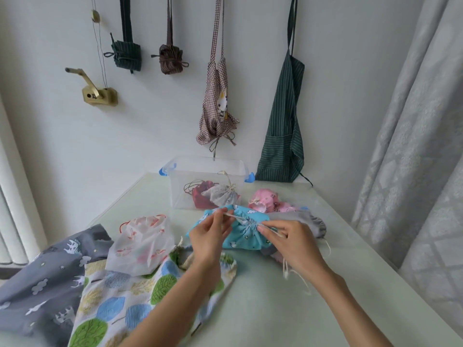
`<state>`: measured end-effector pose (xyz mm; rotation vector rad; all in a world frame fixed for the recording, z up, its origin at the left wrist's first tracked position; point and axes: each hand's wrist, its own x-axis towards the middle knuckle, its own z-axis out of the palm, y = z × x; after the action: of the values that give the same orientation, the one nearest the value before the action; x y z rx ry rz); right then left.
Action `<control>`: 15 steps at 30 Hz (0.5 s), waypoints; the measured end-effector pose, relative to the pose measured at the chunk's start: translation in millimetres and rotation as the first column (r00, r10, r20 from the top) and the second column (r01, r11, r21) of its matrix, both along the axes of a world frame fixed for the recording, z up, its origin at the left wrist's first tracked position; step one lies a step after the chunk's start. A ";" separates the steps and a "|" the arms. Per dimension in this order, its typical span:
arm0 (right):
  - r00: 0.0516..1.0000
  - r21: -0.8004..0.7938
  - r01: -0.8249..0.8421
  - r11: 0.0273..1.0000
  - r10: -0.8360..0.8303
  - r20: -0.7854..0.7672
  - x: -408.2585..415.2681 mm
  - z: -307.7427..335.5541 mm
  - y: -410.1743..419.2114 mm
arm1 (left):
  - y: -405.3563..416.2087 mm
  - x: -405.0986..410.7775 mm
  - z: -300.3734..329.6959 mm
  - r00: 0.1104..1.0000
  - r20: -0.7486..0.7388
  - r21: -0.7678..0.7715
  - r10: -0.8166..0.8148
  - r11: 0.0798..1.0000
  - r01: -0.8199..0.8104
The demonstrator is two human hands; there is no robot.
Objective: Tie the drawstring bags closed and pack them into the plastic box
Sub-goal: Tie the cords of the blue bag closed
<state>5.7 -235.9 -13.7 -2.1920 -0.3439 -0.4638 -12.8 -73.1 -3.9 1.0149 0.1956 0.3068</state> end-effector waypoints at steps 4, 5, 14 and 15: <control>1.000 -0.037 -0.011 0.999 0.011 -0.018 39.9 17.7 13.7 | 5.9 47.1 14.8 0.995 0.102 0.063 -0.016 0.998 0.010; 0.997 0.005 -0.037 0.999 0.037 -0.060 49.5 20.9 16.9 | 6.5 57.9 13.2 0.994 0.106 0.055 -0.040 0.998 0.035; 0.926 -0.187 -0.083 0.979 0.007 -0.378 85.9 -6.8 14.4 | 14.1 106.0 -39.4 0.982 -0.139 0.038 -0.131 0.990 0.138; 0.918 -0.197 -0.090 0.976 0.005 -0.396 86.6 -10.0 13.3 | 15.4 108.1 -40.8 0.981 -0.135 0.108 -0.140 0.982 0.155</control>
<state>92.3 -222.7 -23.7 -2.4112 -0.2320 0.0524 95.3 -57.7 -44.7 1.1607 0.2171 0.1191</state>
